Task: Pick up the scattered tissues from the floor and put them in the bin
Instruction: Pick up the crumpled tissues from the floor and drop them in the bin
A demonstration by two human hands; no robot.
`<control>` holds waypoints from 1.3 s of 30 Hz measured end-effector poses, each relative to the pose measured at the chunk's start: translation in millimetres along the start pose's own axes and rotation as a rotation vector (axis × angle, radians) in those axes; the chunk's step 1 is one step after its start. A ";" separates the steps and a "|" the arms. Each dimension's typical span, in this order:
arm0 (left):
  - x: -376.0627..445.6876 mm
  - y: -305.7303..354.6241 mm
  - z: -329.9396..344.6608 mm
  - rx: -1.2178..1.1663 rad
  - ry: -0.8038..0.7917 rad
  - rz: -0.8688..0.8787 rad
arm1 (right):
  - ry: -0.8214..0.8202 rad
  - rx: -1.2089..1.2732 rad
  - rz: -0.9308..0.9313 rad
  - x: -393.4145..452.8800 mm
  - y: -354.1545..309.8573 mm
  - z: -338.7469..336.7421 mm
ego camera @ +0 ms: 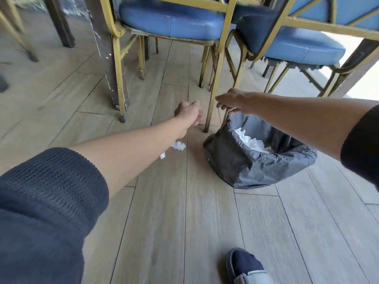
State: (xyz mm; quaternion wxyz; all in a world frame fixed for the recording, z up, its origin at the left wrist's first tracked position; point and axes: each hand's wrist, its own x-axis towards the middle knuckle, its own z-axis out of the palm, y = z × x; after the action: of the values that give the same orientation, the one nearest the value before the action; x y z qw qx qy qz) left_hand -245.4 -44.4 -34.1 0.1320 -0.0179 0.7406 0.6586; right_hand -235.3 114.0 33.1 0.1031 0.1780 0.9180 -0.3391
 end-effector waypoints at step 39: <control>64.0 -200.7 -92.8 0.926 -0.086 0.035 | -0.293 -0.588 -0.173 142.4 20.6 221.3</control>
State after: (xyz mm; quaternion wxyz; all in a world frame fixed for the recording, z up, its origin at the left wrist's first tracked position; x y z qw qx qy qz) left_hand -282.8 -152.4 -233.8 0.1455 0.0830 0.9507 0.2609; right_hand -342.4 19.2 -188.7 0.2516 0.0114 0.9636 -0.0893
